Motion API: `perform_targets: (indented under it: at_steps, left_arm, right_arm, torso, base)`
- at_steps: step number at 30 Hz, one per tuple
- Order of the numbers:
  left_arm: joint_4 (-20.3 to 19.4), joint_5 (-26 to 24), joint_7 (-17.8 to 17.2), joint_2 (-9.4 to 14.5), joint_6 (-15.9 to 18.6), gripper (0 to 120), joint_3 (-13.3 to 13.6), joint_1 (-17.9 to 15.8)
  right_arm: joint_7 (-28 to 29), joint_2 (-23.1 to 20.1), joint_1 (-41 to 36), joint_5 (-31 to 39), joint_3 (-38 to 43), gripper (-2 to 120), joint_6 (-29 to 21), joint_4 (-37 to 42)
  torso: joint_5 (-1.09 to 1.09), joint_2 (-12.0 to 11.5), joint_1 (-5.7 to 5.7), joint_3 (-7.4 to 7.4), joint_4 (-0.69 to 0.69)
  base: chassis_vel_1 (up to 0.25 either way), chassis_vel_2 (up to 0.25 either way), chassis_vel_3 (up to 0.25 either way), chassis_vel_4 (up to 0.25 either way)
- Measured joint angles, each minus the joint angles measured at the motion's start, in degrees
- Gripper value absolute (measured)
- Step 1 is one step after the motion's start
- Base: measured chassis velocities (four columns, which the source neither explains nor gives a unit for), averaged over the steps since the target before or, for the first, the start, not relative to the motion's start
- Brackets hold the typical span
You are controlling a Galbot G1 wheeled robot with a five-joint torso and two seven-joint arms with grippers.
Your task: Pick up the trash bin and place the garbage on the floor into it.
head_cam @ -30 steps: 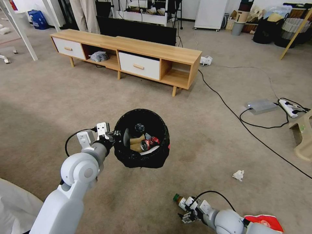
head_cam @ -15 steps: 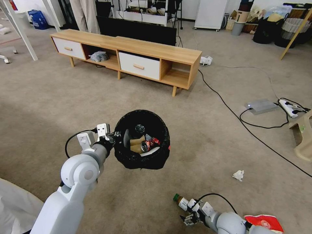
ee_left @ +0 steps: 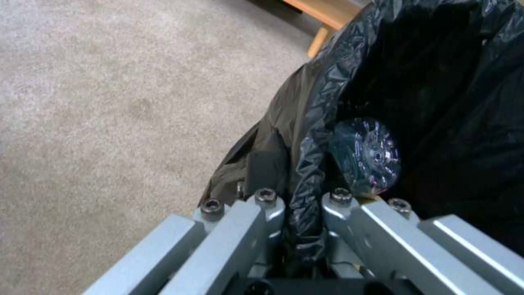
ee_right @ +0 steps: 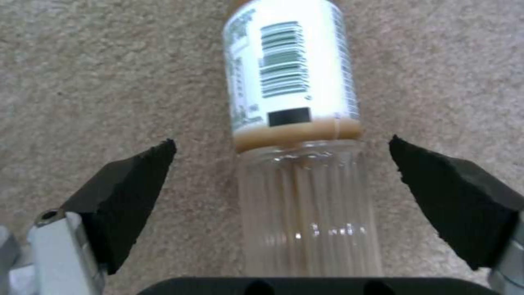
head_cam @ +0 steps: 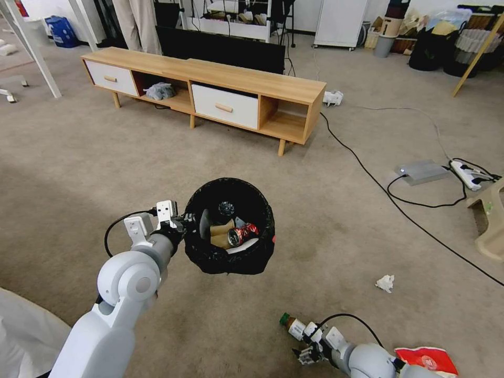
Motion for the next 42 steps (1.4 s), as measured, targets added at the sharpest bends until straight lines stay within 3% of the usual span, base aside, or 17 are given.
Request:
perform_targets:
  at_steps: [4,16,23,33,42]
  left_arm:
    - [0.0,0.09,0.0,-0.09,0.0,0,0.07,0.08]
    - [0.28,0.12,0.01,-0.01,0.0,0,0.17,-0.2]
    - [0.42,0.05,-0.02,0.06,0.0,0,0.17,-0.44]
    - [0.86,-0.07,-0.17,0.01,0.02,0,0.58,-0.85]
    - [0.99,-0.38,-0.32,0.29,0.12,0,0.63,-0.89]
  right_arm:
    - [0.01,-0.03,-0.13,-0.09,0.35,95,0.0,-0.2]
    - [-0.05,0.43,0.36,-0.15,0.66,48,1.0,-1.12]
    - [-0.08,0.77,1.18,-0.17,0.2,31,1.52,-1.48]
    - [0.05,1.16,1.11,-0.87,1.33,26,1.86,0.09]
    - [-0.69,2.29,-0.99,-4.21,9.81,26,5.0,2.52]
  torso:
    - [0.0,0.0,0.0,0.0,0.0]
    - [0.0,0.0,0.0,0.0,0.0]
    - [-0.01,0.0,0.0,0.0,0.0]
    - [0.0,-0.01,0.0,0.0,0.01]
    - [0.0,-0.01,0.0,0.0,0.0]
  base:
    - [0.0,0.0,0.0,0.0]
    - [0.0,0.0,0.0,0.0]
    - [0.0,0.0,0.0,0.0]
    - [0.0,0.0,0.0,0.0]
    - [0.0,0.0,0.0,0.0]
